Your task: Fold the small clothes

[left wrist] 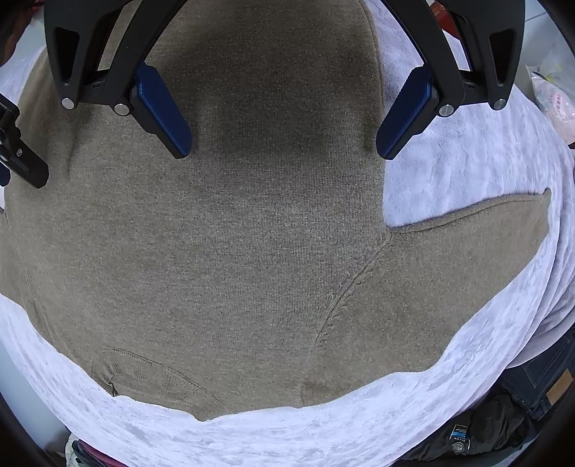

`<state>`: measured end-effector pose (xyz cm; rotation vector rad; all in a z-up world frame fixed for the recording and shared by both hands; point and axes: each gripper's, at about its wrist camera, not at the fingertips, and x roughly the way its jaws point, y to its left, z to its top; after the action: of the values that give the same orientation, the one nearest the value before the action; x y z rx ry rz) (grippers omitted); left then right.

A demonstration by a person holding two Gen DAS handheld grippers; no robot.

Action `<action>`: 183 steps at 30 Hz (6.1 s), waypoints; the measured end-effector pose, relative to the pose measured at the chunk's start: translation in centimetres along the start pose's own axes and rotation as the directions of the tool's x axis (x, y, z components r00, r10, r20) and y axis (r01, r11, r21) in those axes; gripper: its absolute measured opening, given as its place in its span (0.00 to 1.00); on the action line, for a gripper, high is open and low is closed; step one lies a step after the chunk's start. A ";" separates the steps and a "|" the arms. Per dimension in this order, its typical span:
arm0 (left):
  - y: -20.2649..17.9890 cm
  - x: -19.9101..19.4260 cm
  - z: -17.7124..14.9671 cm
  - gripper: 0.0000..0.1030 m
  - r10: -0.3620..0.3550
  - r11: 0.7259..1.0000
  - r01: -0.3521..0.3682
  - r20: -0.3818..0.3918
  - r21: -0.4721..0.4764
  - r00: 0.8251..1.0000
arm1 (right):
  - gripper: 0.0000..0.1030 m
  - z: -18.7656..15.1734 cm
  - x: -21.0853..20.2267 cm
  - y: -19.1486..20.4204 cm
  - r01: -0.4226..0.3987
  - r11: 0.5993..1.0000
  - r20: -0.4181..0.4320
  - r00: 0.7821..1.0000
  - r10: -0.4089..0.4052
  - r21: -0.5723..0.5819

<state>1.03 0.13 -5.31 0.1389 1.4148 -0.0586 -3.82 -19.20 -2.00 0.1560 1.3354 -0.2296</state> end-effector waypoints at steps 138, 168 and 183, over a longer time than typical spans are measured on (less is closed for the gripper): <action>12.8 1.9 2.6 0.98 0.199 0.969 -0.155 0.236 -0.193 0.951 | 0.10 9.7 -2.8 8.2 -0.308 0.944 0.347 0.878 0.331 -0.121; 12.2 1.2 2.1 0.99 0.204 0.978 -0.187 0.232 -0.094 0.951 | 0.07 6.1 5.6 -7.0 -0.480 0.827 0.209 0.876 0.435 0.293; 10.8 -1.4 7.9 0.99 0.153 0.986 -0.122 0.317 -0.117 0.936 | 0.25 6.4 0.3 -5.9 -0.385 0.907 0.282 0.901 0.330 0.171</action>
<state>9.91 9.73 -2.12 0.1413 1.0718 0.0991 0.75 -26.52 -0.73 0.5441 1.0065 -0.0790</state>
